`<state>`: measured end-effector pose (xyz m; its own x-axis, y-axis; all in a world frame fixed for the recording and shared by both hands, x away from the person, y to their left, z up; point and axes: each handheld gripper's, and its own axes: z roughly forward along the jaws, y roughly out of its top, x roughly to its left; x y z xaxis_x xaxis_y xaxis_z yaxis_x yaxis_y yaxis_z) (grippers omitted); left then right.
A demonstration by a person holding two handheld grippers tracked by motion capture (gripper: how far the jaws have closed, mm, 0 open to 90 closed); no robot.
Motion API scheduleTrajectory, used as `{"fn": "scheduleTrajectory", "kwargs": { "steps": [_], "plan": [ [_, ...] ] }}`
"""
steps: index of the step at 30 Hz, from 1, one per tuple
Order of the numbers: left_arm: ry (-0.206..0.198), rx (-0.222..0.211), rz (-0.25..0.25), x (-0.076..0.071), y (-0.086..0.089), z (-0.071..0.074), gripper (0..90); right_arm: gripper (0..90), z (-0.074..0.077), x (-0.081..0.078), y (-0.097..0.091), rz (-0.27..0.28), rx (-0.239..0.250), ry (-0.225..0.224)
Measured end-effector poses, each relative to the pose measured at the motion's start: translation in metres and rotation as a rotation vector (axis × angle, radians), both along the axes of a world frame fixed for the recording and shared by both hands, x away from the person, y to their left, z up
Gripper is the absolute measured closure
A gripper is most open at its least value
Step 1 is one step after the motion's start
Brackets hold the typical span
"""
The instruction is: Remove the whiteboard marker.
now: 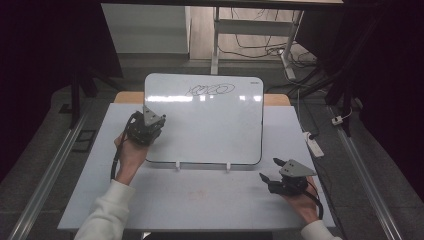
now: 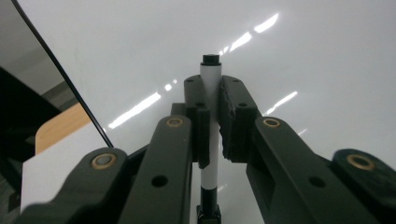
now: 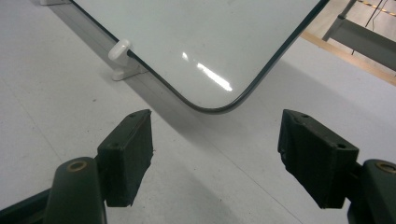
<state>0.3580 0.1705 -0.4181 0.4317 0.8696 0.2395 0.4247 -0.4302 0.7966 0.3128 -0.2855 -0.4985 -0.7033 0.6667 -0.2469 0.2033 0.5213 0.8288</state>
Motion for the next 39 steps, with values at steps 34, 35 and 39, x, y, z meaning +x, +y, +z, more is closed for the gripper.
{"fn": "scheduleTrajectory", "kwargs": {
  "steps": [34, 35, 39],
  "plan": [
    [0.069, -0.288, -0.477, -0.036, -0.079, 0.011, 81.4, 28.7, 0.017, -0.005, 0.037, 0.106, 0.187, 0.14],
    [0.076, -0.276, -0.491, -0.037, -0.088, 0.007, 81.4, 28.9, 0.018, -0.004, 0.041, 0.111, 0.194, 0.151],
    [0.081, -0.263, -0.507, -0.038, -0.099, 0.002, 81.4, 29.9, 0.023, -0.004, 0.059, 0.138, 0.221, 0.196]
  ]
}}
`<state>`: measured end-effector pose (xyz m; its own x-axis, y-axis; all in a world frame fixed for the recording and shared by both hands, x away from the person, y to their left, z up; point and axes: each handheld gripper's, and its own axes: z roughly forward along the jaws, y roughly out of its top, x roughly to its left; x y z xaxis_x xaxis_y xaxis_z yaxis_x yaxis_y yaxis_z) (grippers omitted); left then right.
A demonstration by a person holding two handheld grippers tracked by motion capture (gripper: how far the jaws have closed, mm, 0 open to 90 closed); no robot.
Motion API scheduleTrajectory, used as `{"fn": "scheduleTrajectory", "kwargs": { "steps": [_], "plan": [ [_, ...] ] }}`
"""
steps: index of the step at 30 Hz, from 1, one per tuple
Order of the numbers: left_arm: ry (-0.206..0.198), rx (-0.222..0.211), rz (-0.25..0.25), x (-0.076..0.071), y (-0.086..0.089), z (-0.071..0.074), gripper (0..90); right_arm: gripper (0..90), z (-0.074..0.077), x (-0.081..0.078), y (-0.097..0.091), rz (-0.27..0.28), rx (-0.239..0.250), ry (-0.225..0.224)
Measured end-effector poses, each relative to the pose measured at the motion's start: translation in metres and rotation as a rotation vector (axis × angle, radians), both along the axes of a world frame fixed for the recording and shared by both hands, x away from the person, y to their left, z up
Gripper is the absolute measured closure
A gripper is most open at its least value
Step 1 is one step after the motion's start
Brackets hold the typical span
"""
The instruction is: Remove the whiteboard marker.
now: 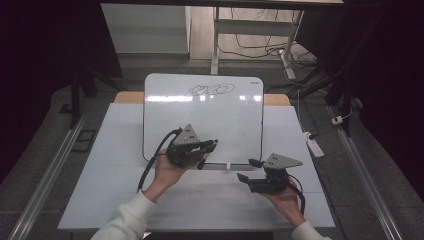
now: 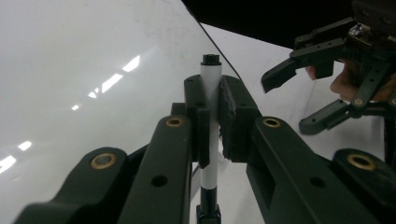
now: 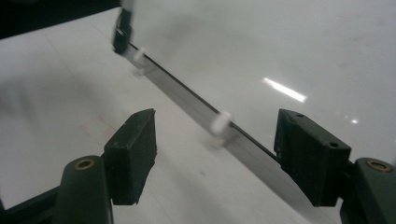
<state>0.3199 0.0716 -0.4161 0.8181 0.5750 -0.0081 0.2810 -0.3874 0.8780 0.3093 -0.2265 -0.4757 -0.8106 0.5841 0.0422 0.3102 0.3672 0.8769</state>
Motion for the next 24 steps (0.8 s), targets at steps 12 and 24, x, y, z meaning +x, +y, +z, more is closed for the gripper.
{"fn": "scheduleTrajectory", "kwargs": {
  "steps": [12, 24],
  "plan": [
    [-0.021, 0.013, -0.043, -0.008, -0.025, -0.006, 81.4, 33.9, 0.004, 0.006, 0.046, 0.048, 0.017, 0.071],
    [-0.055, 0.044, -0.042, -0.013, -0.037, -0.008, 81.4, 46.2, 0.003, 0.013, 0.074, 0.05, 0.038, 0.161]
  ]
}}
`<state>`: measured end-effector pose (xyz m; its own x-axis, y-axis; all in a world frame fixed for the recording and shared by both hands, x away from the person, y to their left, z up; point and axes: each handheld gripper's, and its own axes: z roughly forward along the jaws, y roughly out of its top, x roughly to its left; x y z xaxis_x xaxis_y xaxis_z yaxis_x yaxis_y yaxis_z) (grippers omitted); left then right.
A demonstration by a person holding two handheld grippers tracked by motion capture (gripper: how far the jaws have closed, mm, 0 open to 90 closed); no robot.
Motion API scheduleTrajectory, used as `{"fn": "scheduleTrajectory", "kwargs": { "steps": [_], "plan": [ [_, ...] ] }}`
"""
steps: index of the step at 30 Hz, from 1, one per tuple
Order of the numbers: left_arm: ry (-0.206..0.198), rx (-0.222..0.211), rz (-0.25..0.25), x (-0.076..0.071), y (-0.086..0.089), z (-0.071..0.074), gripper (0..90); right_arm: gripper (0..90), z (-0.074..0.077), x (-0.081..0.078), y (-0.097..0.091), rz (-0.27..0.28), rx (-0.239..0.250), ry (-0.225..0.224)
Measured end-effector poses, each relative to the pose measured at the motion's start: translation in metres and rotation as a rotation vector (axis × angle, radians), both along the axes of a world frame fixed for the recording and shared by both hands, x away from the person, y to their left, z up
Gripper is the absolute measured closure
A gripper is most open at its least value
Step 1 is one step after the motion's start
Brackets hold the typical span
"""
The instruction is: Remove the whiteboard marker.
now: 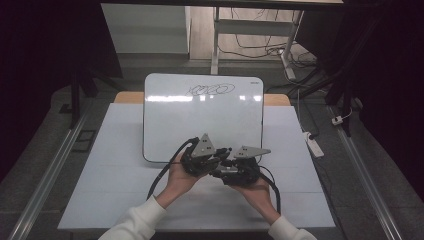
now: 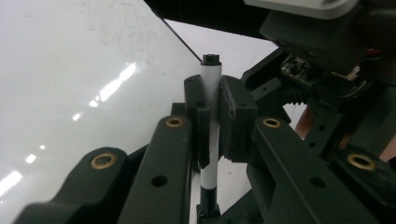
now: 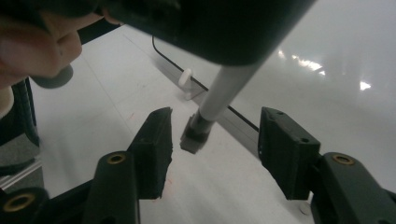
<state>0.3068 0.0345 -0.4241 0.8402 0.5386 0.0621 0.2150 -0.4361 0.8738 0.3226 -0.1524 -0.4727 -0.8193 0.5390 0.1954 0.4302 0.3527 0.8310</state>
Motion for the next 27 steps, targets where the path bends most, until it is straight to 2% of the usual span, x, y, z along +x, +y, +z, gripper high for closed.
{"fn": "scheduleTrajectory", "kwargs": {
  "steps": [3, 4, 7, 8, 10, 11, 19, 20, 21, 24, 25, 26, 27],
  "plan": [
    [-0.012, 0.009, 0.001, -0.001, -0.002, 0.0, 81.4, 49.5, 0.0, 0.001, 0.002, -0.007, 0.005, 0.018],
    [-0.016, 0.014, 0.0, -0.002, -0.004, 0.0, 81.4, 53.9, -0.001, 0.003, 0.002, -0.016, 0.01, 0.04],
    [-0.016, 0.015, -0.001, -0.002, -0.005, -0.001, 81.4, 58.7, -0.001, 0.004, 0.003, -0.018, 0.017, 0.058],
    [-0.017, 0.02, -0.004, -0.002, -0.006, -0.001, 81.3, 64.3, -0.002, 0.005, 0.004, -0.012, 0.026, 0.072],
    [-0.017, 0.018, -0.004, -0.003, -0.007, -0.001, 81.4, 67.1, -0.002, 0.006, 0.004, -0.008, 0.027, 0.074],
    [-0.019, 0.019, -0.003, -0.003, -0.008, -0.002, 81.3, 74.7, -0.003, 0.007, 0.004, -0.01, 0.024, 0.087],
    [-0.024, 0.028, -0.009, -0.004, -0.011, -0.003, 80.6, 76.8, -0.004, 0.009, 0.003, -0.02, 0.009, 0.1],
    [-0.013, 0.008, -0.013, -0.004, -0.01, -0.004, 78.8, 76.9, -0.005, 0.009, 0.003, -0.02, 0.012, 0.09],
    [-0.013, 0.008, -0.013, -0.004, -0.01, -0.004, 77.8, 76.9, -0.005, 0.009, 0.003, -0.02, 0.012, 0.09],
    [0.006, -0.03, -0.018, -0.003, -0.003, -0.001, 65.6, 77.2, -0.003, 0.009, -0.002, -0.034, 0.029, 0.061],
    [0.005, -0.036, -0.011, -0.004, 0.002, 0.001, 65.6, 77.2, -0.003, 0.009, -0.002, -0.034, 0.029, 0.061],
    [0.005, -0.054, 0.013, -0.007, 0.015, 0.005, 58.8, 77.3, 0.0, 0.009, -0.007, -0.049, 0.047, 0.041],
    [0.014, -0.07, 0.025, -0.008, 0.023, 0.007, 56.3, 77.3, 0.001, 0.009, -0.008, -0.052, 0.05, 0.03]
  ]
}}
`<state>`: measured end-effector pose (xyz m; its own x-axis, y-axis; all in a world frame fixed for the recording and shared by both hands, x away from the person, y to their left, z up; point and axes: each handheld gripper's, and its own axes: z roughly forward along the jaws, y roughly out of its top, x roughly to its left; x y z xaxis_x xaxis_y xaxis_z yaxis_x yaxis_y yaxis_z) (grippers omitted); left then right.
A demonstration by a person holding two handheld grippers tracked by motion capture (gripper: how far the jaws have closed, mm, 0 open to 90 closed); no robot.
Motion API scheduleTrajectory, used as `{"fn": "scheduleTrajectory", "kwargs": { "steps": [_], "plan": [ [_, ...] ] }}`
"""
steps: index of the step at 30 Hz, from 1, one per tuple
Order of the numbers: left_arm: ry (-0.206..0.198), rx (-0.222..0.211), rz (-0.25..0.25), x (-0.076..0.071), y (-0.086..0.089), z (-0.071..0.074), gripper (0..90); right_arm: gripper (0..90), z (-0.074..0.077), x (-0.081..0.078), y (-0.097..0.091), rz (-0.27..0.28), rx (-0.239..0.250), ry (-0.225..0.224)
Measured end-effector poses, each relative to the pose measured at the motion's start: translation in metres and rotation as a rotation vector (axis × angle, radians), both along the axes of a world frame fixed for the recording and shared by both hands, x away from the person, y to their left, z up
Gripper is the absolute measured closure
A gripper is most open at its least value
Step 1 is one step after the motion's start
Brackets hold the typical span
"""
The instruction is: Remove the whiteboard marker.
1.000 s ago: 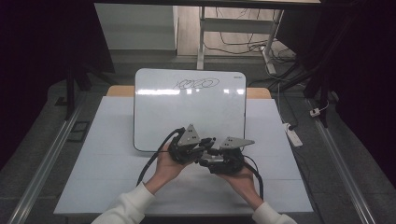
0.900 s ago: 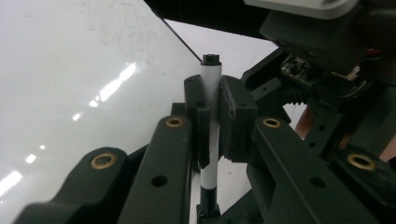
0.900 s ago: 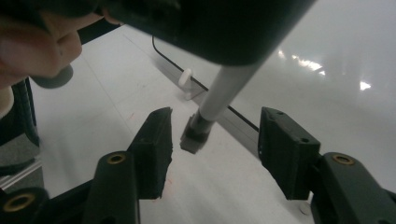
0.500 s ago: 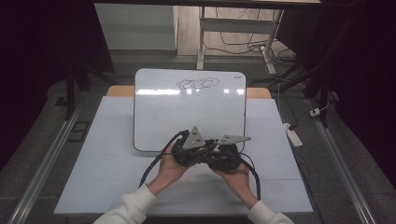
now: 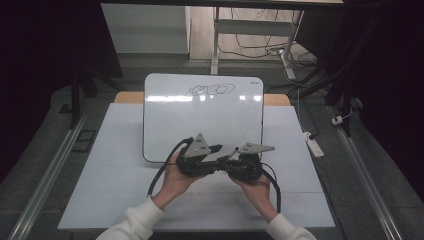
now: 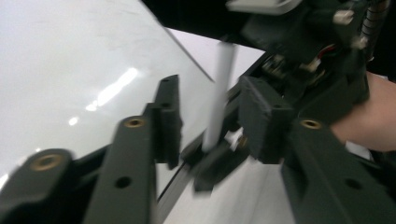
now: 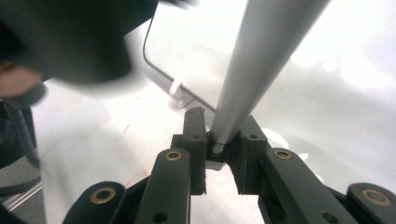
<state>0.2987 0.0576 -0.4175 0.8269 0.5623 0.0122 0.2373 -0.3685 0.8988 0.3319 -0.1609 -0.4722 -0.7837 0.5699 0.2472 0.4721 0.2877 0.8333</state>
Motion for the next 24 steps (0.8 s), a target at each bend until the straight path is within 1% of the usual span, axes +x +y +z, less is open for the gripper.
{"fn": "scheduleTrajectory", "kwargs": {
  "steps": [1, 2, 3, 4, 5, 6, 8, 11, 13, 14, 16, 17, 18, 19, 20, 21, 22, 24],
  "plan": [
    [0.0, 0.0, 0.0, 0.0, 0.0, 0.0, 53.5, 77.3, 0.0, 0.0, 0.0, 0.0, 0.0, 0.0],
    [0.016, -0.017, 0.014, -0.002, 0.011, 0.001, 53.5, 77.3, 0.001, 0.0, -0.002, -0.005, 0.008, -0.01],
    [0.027, -0.021, 0.025, -0.003, 0.018, 0.001, 48.2, 77.3, 0.004, 0.001, -0.006, -0.01, 0.014, -0.036],
    [0.038, -0.024, 0.043, -0.006, 0.027, 0.0, 48.2, 77.3, 0.004, 0.001, -0.006, -0.01, 0.014, -0.036],
    [0.049, -0.021, 0.082, -0.013, 0.046, -0.004, 44.1, 77.3, 0.006, 0.001, -0.01, -0.012, 0.022, -0.069],
    [0.049, -0.021, 0.082, -0.013, 0.046, -0.004, 42.0, 77.4, 0.008, 0.001, -0.012, -0.019, 0.024, -0.083],
    [0.062, -0.013, 0.117, -0.021, 0.065, -0.012, 38.2, 77.4, 0.011, 0.001, -0.016, -0.024, 0.04, -0.11],
    [0.104, -0.009, 0.16, -0.033, 0.092, -0.026, 34.7, 77.4, 0.015, 0.001, -0.022, -0.032, 0.054, -0.151],
    [0.122, -0.003, 0.182, -0.04, 0.107, -0.035, 33.2, 77.4, 0.019, 0.001, -0.026, -0.039, 0.067, -0.177],
    [0.139, 0.004, 0.2, -0.047, 0.119, -0.043, 32.3, 77.4, 0.02, 0.001, -0.028, -0.043, 0.073, -0.186],
    [0.154, 0.015, 0.22, -0.053, 0.131, -0.05, 30.8, 77.4, 0.023, 0.0, -0.032, -0.049, 0.086, -0.21],
    [0.154, 0.015, 0.22, -0.053, 0.131, -0.05, 29.9, 77.4, 0.025, 0.0, -0.034, -0.05, 0.09, -0.223],
    [0.167, 0.021, 0.239, -0.058, 0.141, -0.058, 29.1, 77.3, 0.026, 0.0, -0.036, -0.051, 0.096, -0.234],
    [0.167, 0.021, 0.239, -0.058, 0.141, -0.058, 28.7, 77.4, 0.027, 0.0, -0.037, -0.053, 0.099, -0.246],
    [0.18, 0.025, 0.258, -0.063, 0.15, -0.065, 28.3, 77.4, 0.028, 0.001, -0.038, -0.056, 0.099, -0.258],
    [0.18, 0.025, 0.258, -0.063, 0.15, -0.065, 28.1, 77.4, 0.029, 0.001, -0.039, -0.057, 0.099, -0.269],
    [0.187, 0.028, 0.272, -0.066, 0.157, -0.07, 28.1, 77.4, 0.03, 0.001, -0.041, -0.057, 0.103, -0.275],
    [0.187, 0.032, 0.281, -0.067, 0.159, -0.072, 28.0, 77.4, 0.032, 0.001, -0.042, -0.061, 0.101, -0.289]
  ]
}}
